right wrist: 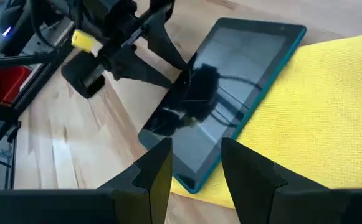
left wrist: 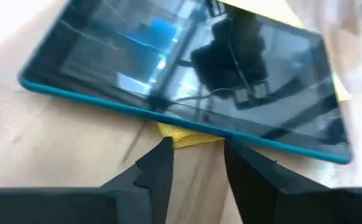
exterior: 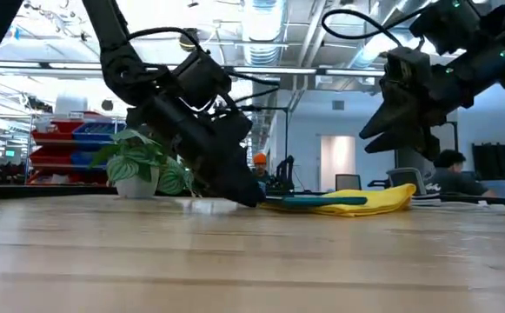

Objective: Apply microfiber cloth
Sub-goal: Prepare the blue tablet

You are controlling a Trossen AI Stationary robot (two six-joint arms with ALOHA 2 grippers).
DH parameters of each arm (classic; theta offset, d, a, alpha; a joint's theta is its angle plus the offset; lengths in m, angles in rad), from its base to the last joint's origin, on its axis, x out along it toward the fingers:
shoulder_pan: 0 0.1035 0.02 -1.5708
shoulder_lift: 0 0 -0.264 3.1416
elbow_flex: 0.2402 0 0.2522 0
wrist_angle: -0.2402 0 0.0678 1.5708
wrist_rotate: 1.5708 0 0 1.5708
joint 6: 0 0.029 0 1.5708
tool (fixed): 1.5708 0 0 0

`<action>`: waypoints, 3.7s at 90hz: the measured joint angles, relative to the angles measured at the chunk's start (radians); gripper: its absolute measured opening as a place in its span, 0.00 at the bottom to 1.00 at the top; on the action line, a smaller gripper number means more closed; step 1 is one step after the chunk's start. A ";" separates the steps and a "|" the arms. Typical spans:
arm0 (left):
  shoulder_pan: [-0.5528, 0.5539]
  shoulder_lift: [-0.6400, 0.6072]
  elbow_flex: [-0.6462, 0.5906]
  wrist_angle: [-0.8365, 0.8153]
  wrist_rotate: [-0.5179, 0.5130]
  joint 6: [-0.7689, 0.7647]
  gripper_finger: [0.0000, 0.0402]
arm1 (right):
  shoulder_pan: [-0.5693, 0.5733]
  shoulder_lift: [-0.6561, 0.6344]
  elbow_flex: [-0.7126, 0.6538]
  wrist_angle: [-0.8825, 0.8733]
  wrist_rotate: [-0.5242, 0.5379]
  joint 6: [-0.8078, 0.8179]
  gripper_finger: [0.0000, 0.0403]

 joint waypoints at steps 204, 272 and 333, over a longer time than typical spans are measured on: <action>-0.110 0.234 0.318 -0.161 -0.026 -0.703 0.54 | 0.013 0.481 0.237 -0.157 0.013 0.013 0.14; -0.197 0.113 0.303 -0.356 -0.194 -0.359 0.26 | 0.140 0.520 0.325 -0.215 -0.030 -0.005 0.14; -0.120 -0.031 0.301 -0.814 -0.194 -0.086 0.36 | 0.142 0.520 0.324 -0.255 -0.021 0.020 0.14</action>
